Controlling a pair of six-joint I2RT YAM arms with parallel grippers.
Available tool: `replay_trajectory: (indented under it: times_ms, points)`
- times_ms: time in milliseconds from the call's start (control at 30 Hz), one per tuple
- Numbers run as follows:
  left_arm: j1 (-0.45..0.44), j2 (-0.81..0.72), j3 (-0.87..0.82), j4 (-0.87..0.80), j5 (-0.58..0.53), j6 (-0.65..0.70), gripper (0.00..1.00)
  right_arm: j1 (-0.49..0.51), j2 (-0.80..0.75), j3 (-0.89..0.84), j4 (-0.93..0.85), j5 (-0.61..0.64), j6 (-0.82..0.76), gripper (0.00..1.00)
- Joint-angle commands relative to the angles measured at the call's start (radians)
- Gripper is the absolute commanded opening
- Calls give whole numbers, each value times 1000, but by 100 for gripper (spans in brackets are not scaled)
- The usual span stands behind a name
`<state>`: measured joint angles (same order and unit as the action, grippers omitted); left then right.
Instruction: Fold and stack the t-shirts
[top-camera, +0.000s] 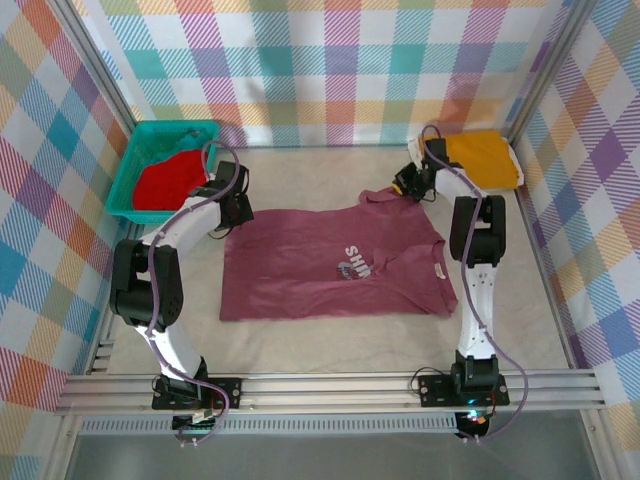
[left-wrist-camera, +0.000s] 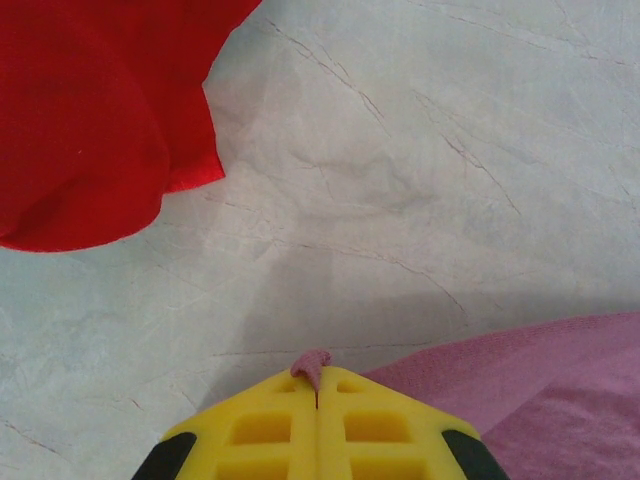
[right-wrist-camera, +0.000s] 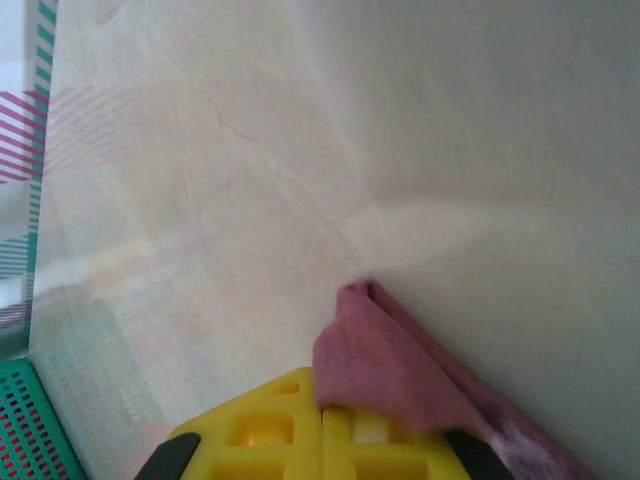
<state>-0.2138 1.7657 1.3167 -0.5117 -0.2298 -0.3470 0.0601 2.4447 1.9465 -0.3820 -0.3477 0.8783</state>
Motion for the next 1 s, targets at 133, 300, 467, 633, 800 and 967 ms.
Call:
replay_trajectory:
  times_ms: [133, 300, 467, 633, 800, 967]
  points:
    - [-11, -72, -55, 64, -47, 9, 0, 4, -276, -204, 91, 9, -27, 0]
    - [18, -102, -119, 87, -64, 35, 0, -6, -411, -350, 130, 6, -24, 0]
    - [28, -112, -160, 100, -104, 88, 0, -17, -523, -489, 164, 8, -9, 0]
    - [28, -118, -216, 144, -124, 120, 0, -21, -608, -589, 176, -14, -8, 0]
    - [28, -144, -280, 185, -119, 130, 0, -22, -692, -671, 164, -24, -32, 0]
    - [29, -179, -324, 203, -140, 149, 0, -40, -763, -727, 143, -10, -56, 0]
